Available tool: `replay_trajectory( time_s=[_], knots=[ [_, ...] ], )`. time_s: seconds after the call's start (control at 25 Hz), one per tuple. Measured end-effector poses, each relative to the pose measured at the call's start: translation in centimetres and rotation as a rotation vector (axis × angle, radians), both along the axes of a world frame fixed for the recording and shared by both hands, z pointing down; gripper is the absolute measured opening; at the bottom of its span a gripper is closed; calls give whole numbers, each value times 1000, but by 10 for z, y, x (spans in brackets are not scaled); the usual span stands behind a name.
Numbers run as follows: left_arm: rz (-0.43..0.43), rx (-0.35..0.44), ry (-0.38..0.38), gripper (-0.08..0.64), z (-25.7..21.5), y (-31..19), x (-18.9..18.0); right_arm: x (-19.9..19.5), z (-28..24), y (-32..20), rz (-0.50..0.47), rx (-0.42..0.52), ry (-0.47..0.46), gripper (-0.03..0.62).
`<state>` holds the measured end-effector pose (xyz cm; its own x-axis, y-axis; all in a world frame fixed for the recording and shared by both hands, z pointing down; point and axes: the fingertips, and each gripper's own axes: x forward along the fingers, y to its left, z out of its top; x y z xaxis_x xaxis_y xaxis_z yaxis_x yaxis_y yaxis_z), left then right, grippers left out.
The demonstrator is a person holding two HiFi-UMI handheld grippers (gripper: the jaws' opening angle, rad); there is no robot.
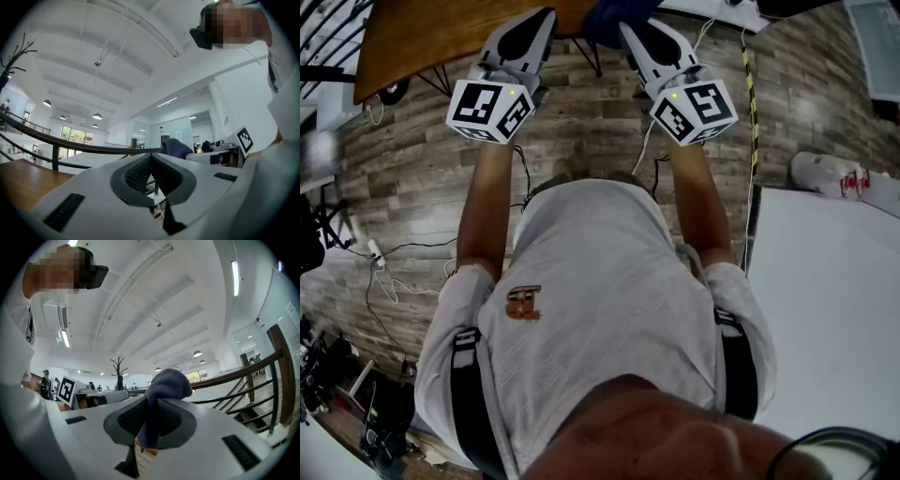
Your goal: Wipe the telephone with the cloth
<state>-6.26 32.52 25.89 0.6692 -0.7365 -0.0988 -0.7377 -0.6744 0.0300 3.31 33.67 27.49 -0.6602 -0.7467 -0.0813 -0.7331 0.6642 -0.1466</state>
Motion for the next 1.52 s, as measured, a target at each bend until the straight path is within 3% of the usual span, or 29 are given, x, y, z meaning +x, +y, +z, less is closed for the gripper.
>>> replay_trajectory(
  time_s=[0.44,0.8,1.52],
  knots=[
    [-51,-16,-26,18,11,-31,27,39,14,-34,-31,-12,1,71],
    [-71,-16,-20,18,11,-73,18,37,18,-72,-37,-23,18,71],
    [-18,-38,-40,18,31,-272,-20,-2,28,-253,26,-45,55,71]
  ],
)
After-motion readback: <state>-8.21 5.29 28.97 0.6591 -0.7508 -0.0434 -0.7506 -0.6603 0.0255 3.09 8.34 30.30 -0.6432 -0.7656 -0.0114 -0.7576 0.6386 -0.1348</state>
